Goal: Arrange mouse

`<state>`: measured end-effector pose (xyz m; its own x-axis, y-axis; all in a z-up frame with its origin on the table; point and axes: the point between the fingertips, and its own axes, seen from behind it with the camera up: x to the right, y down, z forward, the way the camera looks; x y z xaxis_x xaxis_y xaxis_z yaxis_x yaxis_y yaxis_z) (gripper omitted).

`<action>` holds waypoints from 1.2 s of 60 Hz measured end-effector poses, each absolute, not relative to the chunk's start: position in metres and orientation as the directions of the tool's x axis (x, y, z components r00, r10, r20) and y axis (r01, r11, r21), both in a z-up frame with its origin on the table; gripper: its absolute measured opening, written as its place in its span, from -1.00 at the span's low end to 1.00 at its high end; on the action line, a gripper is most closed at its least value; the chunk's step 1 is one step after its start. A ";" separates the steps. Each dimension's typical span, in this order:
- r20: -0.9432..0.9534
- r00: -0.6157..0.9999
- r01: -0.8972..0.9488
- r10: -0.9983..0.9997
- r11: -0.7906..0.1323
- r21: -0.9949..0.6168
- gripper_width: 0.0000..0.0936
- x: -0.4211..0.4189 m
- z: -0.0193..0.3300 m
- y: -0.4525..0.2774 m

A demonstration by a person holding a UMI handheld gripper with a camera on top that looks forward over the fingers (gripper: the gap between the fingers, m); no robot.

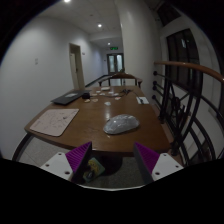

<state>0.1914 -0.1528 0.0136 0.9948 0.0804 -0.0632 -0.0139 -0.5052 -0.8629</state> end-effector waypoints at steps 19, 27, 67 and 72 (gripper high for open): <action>-0.032 0.997 0.006 0.065 -0.514 -0.858 0.82 0.189 -0.012 -0.073; -0.058 0.997 -0.024 0.048 -0.528 -0.849 0.83 0.186 -0.012 -0.038; -0.010 1.000 -0.012 -0.009 -0.373 -0.928 -0.27 0.146 0.097 -0.010; -0.022 0.995 0.010 0.101 -0.307 -0.952 -0.27 0.072 0.150 -0.018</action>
<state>0.0724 -0.0176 0.1502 0.9946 0.1010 -0.0217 0.0104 -0.3068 -0.9517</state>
